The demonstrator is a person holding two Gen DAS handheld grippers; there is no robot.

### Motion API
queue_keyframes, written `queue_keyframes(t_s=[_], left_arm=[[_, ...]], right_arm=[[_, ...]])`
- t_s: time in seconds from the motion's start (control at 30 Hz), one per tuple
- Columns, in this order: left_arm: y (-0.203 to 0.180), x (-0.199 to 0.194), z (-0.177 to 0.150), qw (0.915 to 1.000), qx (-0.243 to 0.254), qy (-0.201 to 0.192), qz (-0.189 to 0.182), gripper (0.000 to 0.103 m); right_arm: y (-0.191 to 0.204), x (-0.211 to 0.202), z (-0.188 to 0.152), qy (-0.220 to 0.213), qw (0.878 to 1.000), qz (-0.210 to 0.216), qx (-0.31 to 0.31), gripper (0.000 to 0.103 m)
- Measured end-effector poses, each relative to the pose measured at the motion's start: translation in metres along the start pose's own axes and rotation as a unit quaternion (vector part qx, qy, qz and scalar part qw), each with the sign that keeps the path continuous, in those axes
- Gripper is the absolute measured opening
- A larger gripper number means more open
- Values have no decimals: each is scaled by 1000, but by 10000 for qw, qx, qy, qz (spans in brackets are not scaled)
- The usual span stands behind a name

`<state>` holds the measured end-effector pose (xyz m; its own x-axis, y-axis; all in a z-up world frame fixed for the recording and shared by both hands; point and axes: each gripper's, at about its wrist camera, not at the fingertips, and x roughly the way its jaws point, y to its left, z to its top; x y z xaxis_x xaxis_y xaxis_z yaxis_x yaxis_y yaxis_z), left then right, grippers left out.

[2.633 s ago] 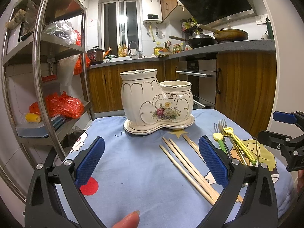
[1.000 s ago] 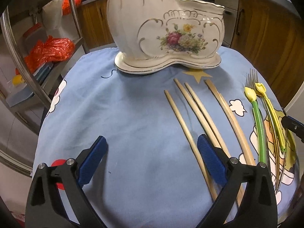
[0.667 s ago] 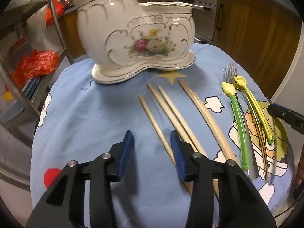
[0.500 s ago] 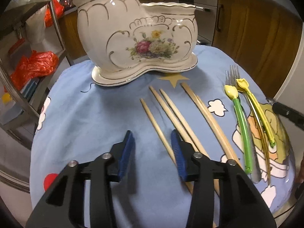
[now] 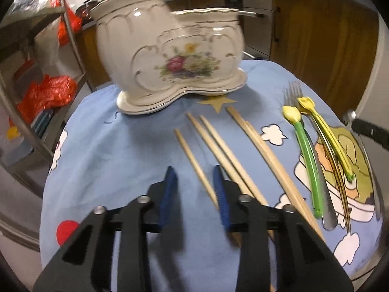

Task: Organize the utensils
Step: 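Close the left gripper on one chopstick while the right gripper grasps the silver spoon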

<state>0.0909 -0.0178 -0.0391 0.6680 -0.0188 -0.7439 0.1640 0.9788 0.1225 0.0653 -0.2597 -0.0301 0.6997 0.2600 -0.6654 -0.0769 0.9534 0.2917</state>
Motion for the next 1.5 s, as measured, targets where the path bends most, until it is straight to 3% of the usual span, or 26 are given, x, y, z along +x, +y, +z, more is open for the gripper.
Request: queue_keyframes(t_s=[0.23, 0.4, 0.53, 0.7, 0.9, 0.97, 1.03, 1.1, 1.27, 1.3, 1.4, 1.5], left_arm=[[-3, -3, -2, 9999, -28, 11, -145, 12], [6, -5, -4, 9994, -121, -27, -324, 9], [12, -12, -5, 9988, -172, -161, -440, 0], [14, -19, -9, 9981, -120, -205, -566, 0], [26, -20, 0, 9951, -565, -81, -810, 0], [25, -17, 4, 9948, -594, 18, -828, 9], [22, -14, 7, 9955, -569, 110, -752, 26], [21, -10, 8, 9949, -614, 262, -761, 38], [15, 1, 7, 9953, -529, 460, -668, 38], [13, 2, 7, 9961, -469, 447, -594, 35], [9, 6, 9, 9980, -244, 415, -418, 10], [12, 5, 9, 9977, -147, 392, -528, 9]], right_arm=[[12, -21, 2, -545, 9977, 286, -292, 3], [30, -42, 2, -1127, 9900, 459, -717, 3], [39, -52, 2, -1381, 9848, 526, -913, 3], [52, -56, 0, -1493, 9817, 436, -1096, 3], [61, -52, -2, -1475, 9810, 348, -1209, 2], [62, -52, -2, -1447, 9816, 360, -1192, 3], [63, -51, -1, -1449, 9816, 354, -1196, 3], [65, -51, 0, -1416, 9818, 396, -1201, 3], [77, -51, -1, -1428, 9800, 500, -1294, 3], [79, -52, -1, -1457, 9789, 513, -1339, 2], [89, -56, -3, -1564, 9746, 551, -1507, 2], [99, -63, -5, -1741, 9682, 545, -1710, 2]])
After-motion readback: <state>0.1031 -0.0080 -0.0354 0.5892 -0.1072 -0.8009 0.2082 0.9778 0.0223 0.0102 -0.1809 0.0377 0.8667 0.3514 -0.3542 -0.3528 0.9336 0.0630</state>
